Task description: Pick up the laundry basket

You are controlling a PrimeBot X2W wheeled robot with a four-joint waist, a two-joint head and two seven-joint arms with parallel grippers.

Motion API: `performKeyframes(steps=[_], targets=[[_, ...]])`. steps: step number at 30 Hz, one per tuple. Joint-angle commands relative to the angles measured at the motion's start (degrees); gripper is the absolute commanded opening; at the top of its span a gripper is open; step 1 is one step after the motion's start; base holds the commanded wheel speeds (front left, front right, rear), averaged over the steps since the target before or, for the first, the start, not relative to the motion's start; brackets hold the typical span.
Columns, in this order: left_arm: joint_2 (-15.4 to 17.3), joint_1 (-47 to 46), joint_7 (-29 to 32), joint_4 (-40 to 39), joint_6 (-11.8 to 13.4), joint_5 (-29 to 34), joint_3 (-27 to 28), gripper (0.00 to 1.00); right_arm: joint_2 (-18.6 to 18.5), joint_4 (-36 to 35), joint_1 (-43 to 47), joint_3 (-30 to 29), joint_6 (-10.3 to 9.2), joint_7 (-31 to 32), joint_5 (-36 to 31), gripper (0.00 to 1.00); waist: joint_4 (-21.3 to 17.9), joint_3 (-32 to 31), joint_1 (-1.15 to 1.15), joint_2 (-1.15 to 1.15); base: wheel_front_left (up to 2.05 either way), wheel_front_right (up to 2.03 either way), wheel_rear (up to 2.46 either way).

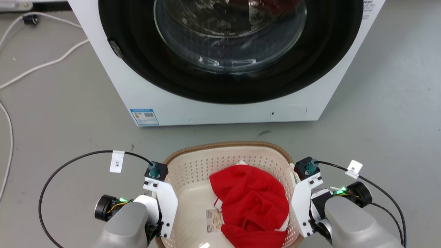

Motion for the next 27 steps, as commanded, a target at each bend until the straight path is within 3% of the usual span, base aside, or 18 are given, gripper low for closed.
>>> performKeyframes(steps=[1,16,27], targets=[[-1.1,0.6,0.1,-1.3,-0.7,-0.4,-0.8,0.00,1.2,-0.9,0.5,0.9,0.28,0.3,0.3,0.00,0.0,-1.9,0.01,0.00,0.00,0.00,0.00],[0.5,5.2,5.4,-4.1,-0.8,-9.4,-8.6,0.00,0.4,-2.6,2.5,9.5,0.29,7.2,8.1,0.00,-0.3,-10.1,0.01,0.00,0.00,0.00,0.00],[1.3,5.6,1.8,-3.2,-0.8,-12.2,-12.3,0.00,-0.5,-2.2,2.5,14.1,0.29,5.9,12.0,0.00,-0.3,-12.4,0.01,0.00,0.00,0.00,0.00]])
